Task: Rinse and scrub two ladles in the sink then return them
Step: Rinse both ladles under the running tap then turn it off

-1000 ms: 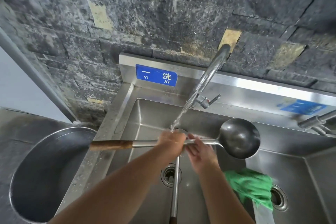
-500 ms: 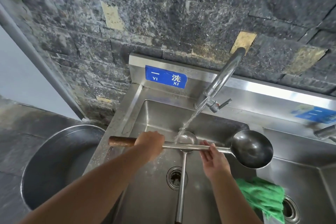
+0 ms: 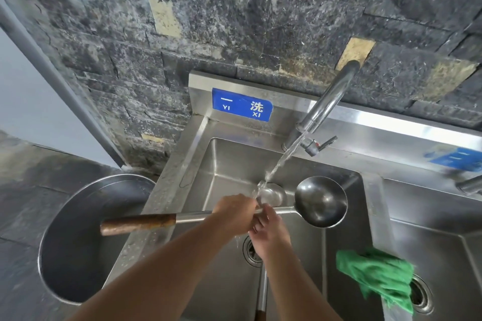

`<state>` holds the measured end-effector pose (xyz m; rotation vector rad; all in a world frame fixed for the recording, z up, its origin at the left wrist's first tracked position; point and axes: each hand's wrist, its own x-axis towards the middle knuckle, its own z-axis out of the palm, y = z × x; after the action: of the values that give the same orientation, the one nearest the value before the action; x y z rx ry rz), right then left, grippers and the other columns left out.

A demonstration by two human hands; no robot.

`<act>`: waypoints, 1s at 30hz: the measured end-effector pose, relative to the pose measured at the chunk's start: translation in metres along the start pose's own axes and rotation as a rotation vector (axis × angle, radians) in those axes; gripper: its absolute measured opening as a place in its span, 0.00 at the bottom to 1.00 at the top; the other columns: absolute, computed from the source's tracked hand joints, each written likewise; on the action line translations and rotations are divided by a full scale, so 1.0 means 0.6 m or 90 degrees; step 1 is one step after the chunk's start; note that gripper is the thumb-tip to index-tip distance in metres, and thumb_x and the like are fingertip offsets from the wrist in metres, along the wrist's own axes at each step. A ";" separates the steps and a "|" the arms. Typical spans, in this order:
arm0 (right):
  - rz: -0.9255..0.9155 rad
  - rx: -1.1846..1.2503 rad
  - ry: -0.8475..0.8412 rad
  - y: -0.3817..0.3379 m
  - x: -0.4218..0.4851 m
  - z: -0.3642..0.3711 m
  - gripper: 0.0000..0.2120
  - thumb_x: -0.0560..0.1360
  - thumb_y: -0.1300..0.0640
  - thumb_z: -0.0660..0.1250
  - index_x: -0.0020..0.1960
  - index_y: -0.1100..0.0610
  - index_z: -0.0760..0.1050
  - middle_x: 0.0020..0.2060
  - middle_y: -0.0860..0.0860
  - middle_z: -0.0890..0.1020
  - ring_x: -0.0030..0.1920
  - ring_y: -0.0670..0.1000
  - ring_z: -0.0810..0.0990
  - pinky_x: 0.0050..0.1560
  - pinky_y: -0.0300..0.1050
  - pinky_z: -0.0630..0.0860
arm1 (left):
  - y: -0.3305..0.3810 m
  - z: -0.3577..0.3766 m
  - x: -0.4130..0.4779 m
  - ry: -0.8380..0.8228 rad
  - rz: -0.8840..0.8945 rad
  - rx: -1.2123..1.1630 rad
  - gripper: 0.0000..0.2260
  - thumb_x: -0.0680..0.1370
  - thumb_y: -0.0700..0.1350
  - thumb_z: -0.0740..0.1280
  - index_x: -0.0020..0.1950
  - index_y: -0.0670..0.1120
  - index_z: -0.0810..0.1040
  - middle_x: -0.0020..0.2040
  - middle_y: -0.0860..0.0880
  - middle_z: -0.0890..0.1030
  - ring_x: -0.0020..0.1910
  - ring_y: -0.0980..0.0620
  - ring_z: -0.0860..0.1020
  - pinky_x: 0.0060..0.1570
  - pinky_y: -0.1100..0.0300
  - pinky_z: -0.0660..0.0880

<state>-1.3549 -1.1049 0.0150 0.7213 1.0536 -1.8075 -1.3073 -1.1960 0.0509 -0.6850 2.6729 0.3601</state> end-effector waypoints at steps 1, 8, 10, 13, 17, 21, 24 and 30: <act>0.022 -0.004 -0.015 0.008 0.002 0.006 0.05 0.77 0.60 0.67 0.53 0.57 0.77 0.31 0.51 0.84 0.36 0.50 0.80 0.39 0.46 0.75 | -0.012 0.002 -0.006 -0.004 -0.012 -0.022 0.14 0.78 0.53 0.64 0.61 0.50 0.79 0.51 0.46 0.83 0.50 0.44 0.82 0.46 0.53 0.78; 0.164 0.007 -0.031 0.071 -0.018 0.089 0.20 0.77 0.44 0.67 0.45 0.62 0.83 0.43 0.60 0.87 0.49 0.61 0.83 0.44 0.56 0.78 | -0.062 0.010 -0.037 0.015 -0.121 0.010 0.12 0.83 0.49 0.59 0.59 0.43 0.77 0.48 0.45 0.83 0.47 0.44 0.83 0.46 0.51 0.80; 0.151 0.036 -0.038 0.077 -0.011 0.097 0.23 0.78 0.44 0.66 0.32 0.60 0.77 0.35 0.58 0.86 0.44 0.58 0.83 0.45 0.55 0.77 | -0.077 0.005 -0.041 0.013 -0.127 0.017 0.13 0.83 0.51 0.59 0.60 0.45 0.76 0.47 0.46 0.83 0.47 0.43 0.82 0.44 0.52 0.79; 0.114 0.134 -0.065 0.062 0.008 0.095 0.22 0.81 0.48 0.62 0.31 0.56 0.67 0.29 0.54 0.81 0.36 0.55 0.80 0.48 0.51 0.75 | -0.094 -0.001 -0.052 0.011 -0.123 -0.007 0.11 0.80 0.49 0.63 0.60 0.47 0.77 0.47 0.46 0.82 0.48 0.43 0.82 0.47 0.51 0.81; 0.072 0.179 -0.048 0.013 0.045 0.067 0.23 0.83 0.44 0.56 0.35 0.56 0.70 0.26 0.51 0.76 0.31 0.51 0.77 0.45 0.46 0.75 | -0.115 -0.002 -0.070 -0.002 -0.127 -0.030 0.09 0.78 0.49 0.63 0.55 0.47 0.79 0.45 0.47 0.81 0.45 0.45 0.81 0.46 0.54 0.79; 0.022 0.171 -0.053 0.027 0.048 0.070 0.22 0.83 0.44 0.56 0.35 0.56 0.67 0.25 0.51 0.71 0.31 0.52 0.72 0.43 0.46 0.73 | -0.107 0.003 -0.067 0.002 -0.128 -0.028 0.10 0.79 0.48 0.63 0.56 0.47 0.78 0.44 0.46 0.80 0.43 0.45 0.79 0.41 0.55 0.74; 0.048 0.087 -0.103 0.070 0.026 0.079 0.17 0.82 0.51 0.60 0.37 0.58 0.70 0.30 0.54 0.77 0.34 0.54 0.77 0.45 0.49 0.75 | -0.093 0.013 -0.056 0.022 -0.138 -0.047 0.10 0.80 0.50 0.62 0.57 0.48 0.78 0.48 0.46 0.83 0.48 0.44 0.82 0.43 0.54 0.78; 0.050 -0.009 -0.111 0.106 0.009 0.065 0.22 0.80 0.46 0.64 0.58 0.65 0.77 0.54 0.63 0.84 0.56 0.62 0.83 0.59 0.59 0.77 | -0.073 0.023 -0.041 0.017 -0.134 -0.064 0.13 0.82 0.51 0.58 0.54 0.46 0.79 0.46 0.46 0.83 0.46 0.44 0.82 0.44 0.51 0.79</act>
<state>-1.3013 -1.1562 0.0059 0.5775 0.9092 -1.7590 -1.2616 -1.2187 0.0416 -0.9985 2.5887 0.4323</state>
